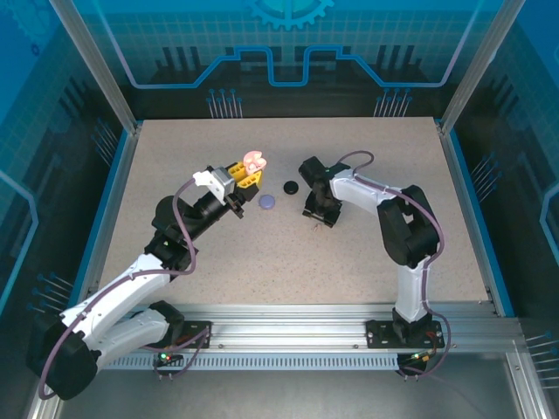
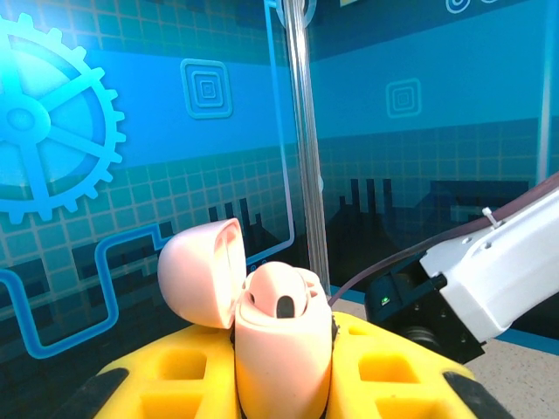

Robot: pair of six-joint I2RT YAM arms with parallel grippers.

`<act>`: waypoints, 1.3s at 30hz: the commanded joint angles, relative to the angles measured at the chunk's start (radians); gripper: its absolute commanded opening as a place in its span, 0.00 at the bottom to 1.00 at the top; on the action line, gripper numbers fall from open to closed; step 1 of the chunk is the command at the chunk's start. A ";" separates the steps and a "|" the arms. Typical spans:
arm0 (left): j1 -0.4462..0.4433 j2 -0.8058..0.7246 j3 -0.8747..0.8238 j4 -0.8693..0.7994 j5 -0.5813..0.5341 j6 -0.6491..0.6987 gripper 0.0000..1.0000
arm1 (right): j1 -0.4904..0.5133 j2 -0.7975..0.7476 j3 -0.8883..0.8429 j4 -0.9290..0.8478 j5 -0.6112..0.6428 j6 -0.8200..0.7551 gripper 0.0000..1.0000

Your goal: Insert the wireless bluetooth earbuds into the charging case

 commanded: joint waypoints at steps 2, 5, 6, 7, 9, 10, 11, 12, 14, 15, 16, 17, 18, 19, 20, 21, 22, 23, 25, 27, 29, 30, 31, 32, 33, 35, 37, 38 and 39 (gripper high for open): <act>-0.003 -0.016 -0.015 0.034 -0.018 -0.002 0.00 | 0.021 0.021 0.022 -0.042 0.005 0.034 0.47; -0.004 -0.016 -0.017 0.037 -0.018 -0.002 0.00 | 0.025 0.028 0.015 -0.038 0.007 0.038 0.47; -0.003 -0.017 -0.018 0.037 -0.018 -0.002 0.00 | 0.026 0.032 0.015 -0.034 0.004 0.038 0.46; -0.004 -0.016 -0.017 0.038 -0.018 -0.002 0.00 | 0.025 0.035 0.016 -0.034 0.002 0.040 0.46; -0.003 -0.016 -0.020 0.038 -0.018 -0.002 0.00 | 0.025 0.045 0.016 -0.032 -0.001 0.040 0.44; -0.004 -0.016 -0.019 0.038 -0.018 -0.002 0.00 | 0.027 0.048 0.016 -0.032 -0.002 0.041 0.44; -0.003 -0.016 -0.020 0.037 -0.018 -0.002 0.00 | 0.025 0.051 0.016 -0.030 -0.002 0.041 0.43; -0.004 -0.016 -0.019 0.039 -0.018 -0.002 0.00 | 0.026 0.053 0.014 -0.028 -0.002 0.042 0.43; -0.004 -0.016 -0.019 0.038 -0.018 -0.002 0.00 | 0.025 0.058 0.013 -0.027 0.000 0.042 0.42; -0.004 -0.015 -0.018 0.038 -0.018 -0.002 0.00 | 0.024 0.061 0.013 -0.027 0.002 0.041 0.41; -0.003 -0.015 -0.018 0.038 -0.018 0.000 0.00 | 0.024 0.062 0.013 -0.026 0.003 0.041 0.41; -0.004 -0.015 -0.018 0.038 -0.018 0.000 0.00 | 0.023 0.065 0.012 -0.027 0.006 0.041 0.40; -0.004 -0.015 -0.018 0.039 -0.018 -0.001 0.00 | 0.022 0.066 0.013 -0.027 0.008 0.041 0.39; -0.004 -0.014 -0.018 0.038 -0.017 -0.001 0.00 | 0.023 0.067 0.011 -0.027 0.009 0.041 0.39; -0.003 -0.013 -0.016 0.038 -0.016 -0.002 0.00 | 0.021 0.067 0.010 -0.026 0.011 0.040 0.38; -0.004 -0.012 -0.016 0.038 -0.015 -0.002 0.00 | 0.021 0.068 0.008 -0.026 0.014 0.038 0.37; -0.003 -0.012 -0.016 0.037 -0.015 -0.002 0.00 | 0.020 0.067 0.006 -0.026 0.014 0.038 0.36; -0.003 -0.011 -0.016 0.037 -0.015 -0.002 0.00 | 0.020 0.066 0.004 -0.027 0.016 0.037 0.36; -0.004 -0.011 -0.015 0.036 -0.015 -0.002 0.00 | 0.017 0.064 0.002 -0.024 0.021 0.034 0.36; -0.003 -0.007 -0.015 0.037 -0.013 -0.003 0.00 | 0.017 0.063 0.001 -0.024 0.026 0.032 0.36; -0.004 -0.005 -0.013 0.037 -0.012 -0.003 0.00 | 0.017 0.063 0.002 -0.023 0.026 0.029 0.34; -0.004 -0.004 -0.013 0.037 -0.012 -0.005 0.00 | 0.017 0.063 0.002 -0.024 0.027 0.028 0.34; -0.003 -0.002 -0.013 0.037 -0.012 -0.005 0.00 | 0.017 0.062 0.001 -0.024 0.028 0.028 0.33; -0.004 -0.001 -0.012 0.037 -0.010 -0.006 0.00 | 0.017 0.061 0.000 -0.023 0.029 0.026 0.31; -0.003 0.002 -0.010 0.037 -0.010 -0.006 0.00 | 0.016 0.061 0.000 -0.023 0.031 0.024 0.30; -0.004 0.003 -0.009 0.037 -0.009 -0.007 0.00 | 0.017 0.061 0.001 -0.021 0.031 0.022 0.29; -0.004 0.006 -0.006 0.037 -0.007 -0.008 0.00 | 0.017 0.059 0.001 -0.020 0.033 0.017 0.27; -0.004 0.007 -0.006 0.037 -0.006 -0.011 0.00 | 0.017 0.058 0.000 -0.020 0.032 0.015 0.26; -0.003 0.008 -0.004 0.037 -0.006 -0.010 0.00 | 0.017 0.056 -0.001 -0.018 0.033 0.013 0.26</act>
